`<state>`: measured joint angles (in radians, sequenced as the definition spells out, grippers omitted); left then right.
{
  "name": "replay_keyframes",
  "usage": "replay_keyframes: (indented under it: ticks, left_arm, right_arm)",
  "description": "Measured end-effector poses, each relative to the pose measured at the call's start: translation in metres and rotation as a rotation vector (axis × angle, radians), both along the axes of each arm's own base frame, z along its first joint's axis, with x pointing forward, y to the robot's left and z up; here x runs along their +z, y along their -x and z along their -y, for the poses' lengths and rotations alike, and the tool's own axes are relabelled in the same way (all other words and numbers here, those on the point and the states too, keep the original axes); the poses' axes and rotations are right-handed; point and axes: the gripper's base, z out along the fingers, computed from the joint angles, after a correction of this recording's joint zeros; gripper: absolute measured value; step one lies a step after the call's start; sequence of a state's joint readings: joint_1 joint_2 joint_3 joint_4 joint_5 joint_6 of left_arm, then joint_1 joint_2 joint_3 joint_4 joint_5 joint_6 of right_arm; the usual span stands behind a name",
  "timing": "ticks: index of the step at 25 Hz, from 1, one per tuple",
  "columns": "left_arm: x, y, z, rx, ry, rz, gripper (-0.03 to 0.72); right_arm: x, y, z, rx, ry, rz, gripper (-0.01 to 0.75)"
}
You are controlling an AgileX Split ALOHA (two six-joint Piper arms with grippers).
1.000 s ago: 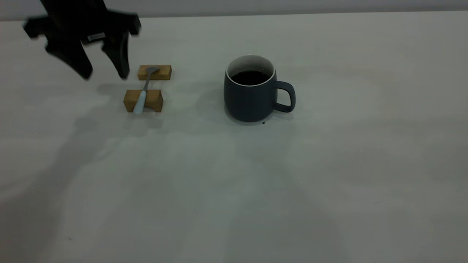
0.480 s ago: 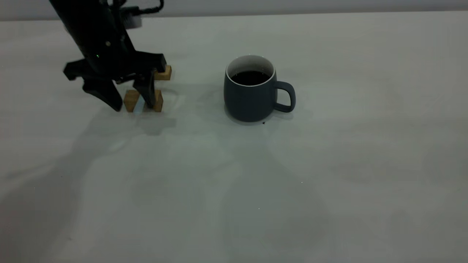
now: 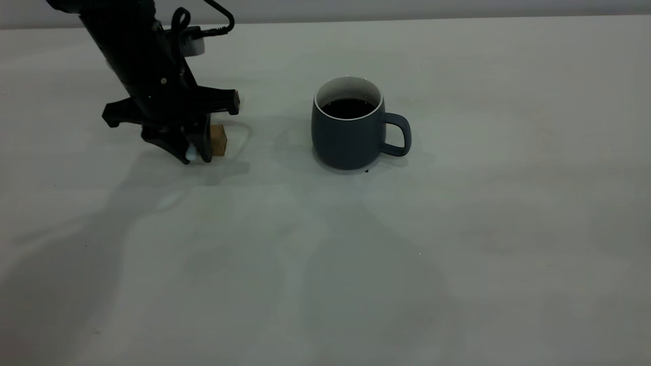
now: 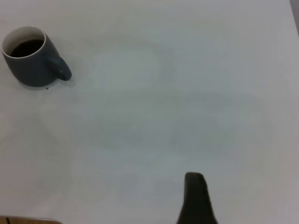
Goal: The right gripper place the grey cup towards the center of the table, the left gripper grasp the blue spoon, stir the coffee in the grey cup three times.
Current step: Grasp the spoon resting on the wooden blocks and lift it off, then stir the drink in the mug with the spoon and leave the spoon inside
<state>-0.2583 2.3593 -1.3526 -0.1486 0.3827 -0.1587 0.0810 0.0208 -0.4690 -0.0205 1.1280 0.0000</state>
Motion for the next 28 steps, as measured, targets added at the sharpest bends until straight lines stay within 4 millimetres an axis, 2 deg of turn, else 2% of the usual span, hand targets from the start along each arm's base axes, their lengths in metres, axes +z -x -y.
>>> replay_keyframes:
  ticks: [1, 2, 6, 10, 13, 18, 21, 24, 28]
  left_arm:
    - [0.0, 0.0, 0.0, 0.006, 0.001, 0.0, 0.186]
    - [0.0, 0.0, 0.0, 0.013, 0.003, 0.001, 0.167]
    - [0.018, -0.003, 0.002, 0.076, 0.015, -0.015, 0.169]
    - [0.068, -0.009, 0.005, 0.216, 0.053, -0.028, 0.169]
    - [0.105, -0.005, 0.011, 0.405, 0.132, -0.096, 0.169]
    - [0.151, 0.003, 0.033, 0.791, 0.403, -0.312, 0.169]
    - [0.163, 0.002, 0.05, 1.011, 0.611, -0.486, 0.169]
    - [0.167, -0.001, 0.061, 1.162, 0.747, -0.658, 0.169]
    - [0.157, -0.007, 0.075, 1.275, 0.866, -0.831, 0.169]
  right_arm:
    - [0.0, 0.0, 0.0, 0.0, 0.0, 0.0, 0.591]
    - [0.0, 0.0, 0.0, 0.0, 0.0, 0.0, 0.591]
    - [0.0, 0.0, 0.0, 0.0, 0.0, 0.0, 0.591]
    - [0.0, 0.0, 0.0, 0.0, 0.0, 0.0, 0.591]
    - [0.0, 0.0, 0.0, 0.0, 0.0, 0.0, 0.591]
    - [0.0, 0.0, 0.0, 0.0, 0.0, 0.0, 0.591]
    - [0.0, 0.0, 0.0, 0.0, 0.0, 0.0, 0.591]
    - [0.0, 0.0, 0.0, 0.0, 0.0, 0.0, 0.591]
    - [0.0, 0.0, 0.0, 0.0, 0.0, 0.0, 0.591]
